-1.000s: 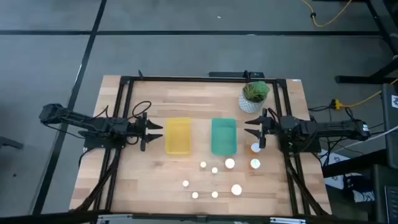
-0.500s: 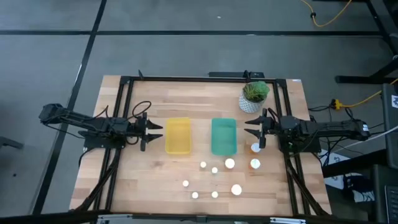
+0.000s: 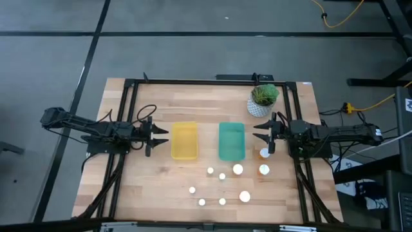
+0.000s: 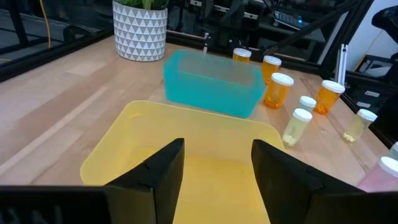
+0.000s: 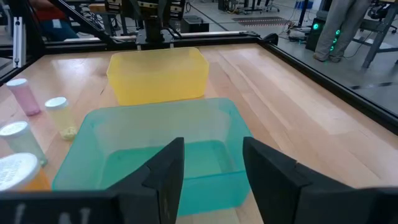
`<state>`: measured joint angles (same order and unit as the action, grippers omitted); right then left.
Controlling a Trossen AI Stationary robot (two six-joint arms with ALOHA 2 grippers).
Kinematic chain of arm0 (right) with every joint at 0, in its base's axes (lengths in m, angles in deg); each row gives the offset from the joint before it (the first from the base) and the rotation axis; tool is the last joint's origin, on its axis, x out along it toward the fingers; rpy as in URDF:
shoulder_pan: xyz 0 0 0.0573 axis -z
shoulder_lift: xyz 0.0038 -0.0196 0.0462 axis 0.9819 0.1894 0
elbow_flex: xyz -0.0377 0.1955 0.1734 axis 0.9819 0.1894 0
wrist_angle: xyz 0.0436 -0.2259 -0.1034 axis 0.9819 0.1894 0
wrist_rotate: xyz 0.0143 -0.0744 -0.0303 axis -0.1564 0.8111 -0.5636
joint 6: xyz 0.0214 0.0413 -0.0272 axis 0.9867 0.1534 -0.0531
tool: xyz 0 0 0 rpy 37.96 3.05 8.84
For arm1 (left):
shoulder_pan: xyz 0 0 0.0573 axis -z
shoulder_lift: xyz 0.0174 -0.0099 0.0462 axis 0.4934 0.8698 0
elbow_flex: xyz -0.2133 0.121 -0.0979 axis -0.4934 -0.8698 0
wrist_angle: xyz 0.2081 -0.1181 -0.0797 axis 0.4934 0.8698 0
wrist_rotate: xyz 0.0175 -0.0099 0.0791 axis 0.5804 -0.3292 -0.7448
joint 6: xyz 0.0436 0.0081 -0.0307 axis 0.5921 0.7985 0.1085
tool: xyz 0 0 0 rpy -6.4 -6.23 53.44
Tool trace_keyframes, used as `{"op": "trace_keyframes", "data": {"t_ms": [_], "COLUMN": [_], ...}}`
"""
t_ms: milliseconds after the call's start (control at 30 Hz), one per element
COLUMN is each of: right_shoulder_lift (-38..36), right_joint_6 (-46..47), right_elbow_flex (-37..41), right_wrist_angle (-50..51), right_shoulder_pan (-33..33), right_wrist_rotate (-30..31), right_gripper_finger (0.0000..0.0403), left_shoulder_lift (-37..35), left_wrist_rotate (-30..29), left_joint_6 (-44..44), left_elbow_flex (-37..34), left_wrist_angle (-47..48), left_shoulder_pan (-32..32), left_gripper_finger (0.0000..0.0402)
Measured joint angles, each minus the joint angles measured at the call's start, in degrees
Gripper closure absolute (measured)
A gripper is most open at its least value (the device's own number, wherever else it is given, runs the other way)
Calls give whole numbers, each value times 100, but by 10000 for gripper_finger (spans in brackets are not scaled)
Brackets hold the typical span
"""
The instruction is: Pick and place medicine bottles into bin by pill shape (circle, oval)
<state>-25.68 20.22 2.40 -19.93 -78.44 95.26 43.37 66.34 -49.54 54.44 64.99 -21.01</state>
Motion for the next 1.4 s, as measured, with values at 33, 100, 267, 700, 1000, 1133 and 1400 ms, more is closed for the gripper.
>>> {"op": "trace_keyframes", "data": {"t_ms": [33,100,267,700,1000,1133,1400], "right_shoulder_lift": [-2,-1,-1,-2,0,-2,-2], "right_joint_6": [2,2,2,1592,1650,1654,1654], "right_elbow_flex": [0,-1,-1,0,0,0,0], "right_wrist_angle": [0,0,0,-152,-1055,-1228,-1449], "right_shoulder_pan": [-2,-2,-2,0,-2,-2,-2], "right_wrist_rotate": [-1,-1,0,0,0,-2,160], "right_gripper_finger": [236,236,236,236,236,236,236], "left_shoulder_lift": [0,0,0,0,0,1,1], "left_wrist_rotate": [0,0,0,0,0,-1,0], "left_joint_6": [0,0,2,2,0,2,1], "left_elbow_flex": [2,2,0,2,2,0,1], "left_wrist_angle": [0,0,0,0,0,0,0], "left_shoulder_pan": [0,-1,-1,0,0,-2,-1], "left_gripper_finger": [220,220,220,220,220,220,220]}}
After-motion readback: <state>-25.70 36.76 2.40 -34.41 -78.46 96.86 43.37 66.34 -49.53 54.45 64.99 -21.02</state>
